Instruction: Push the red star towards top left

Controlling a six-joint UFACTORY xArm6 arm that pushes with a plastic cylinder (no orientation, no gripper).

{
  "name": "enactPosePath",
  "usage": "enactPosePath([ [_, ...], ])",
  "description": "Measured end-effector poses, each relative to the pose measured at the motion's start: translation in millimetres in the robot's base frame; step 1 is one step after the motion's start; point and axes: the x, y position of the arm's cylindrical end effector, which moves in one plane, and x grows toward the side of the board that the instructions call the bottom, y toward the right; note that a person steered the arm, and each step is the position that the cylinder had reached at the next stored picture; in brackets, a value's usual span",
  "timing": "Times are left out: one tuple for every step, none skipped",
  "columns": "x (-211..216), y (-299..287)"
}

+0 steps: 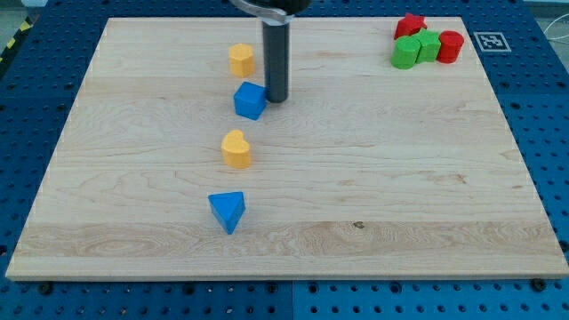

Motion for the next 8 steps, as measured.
enactPosePath([
  [-13,-22],
  [-27,-5],
  [-28,38],
  [-28,79],
  [-28,113],
  [-28,127],
  [-28,146],
  [-31,175],
])
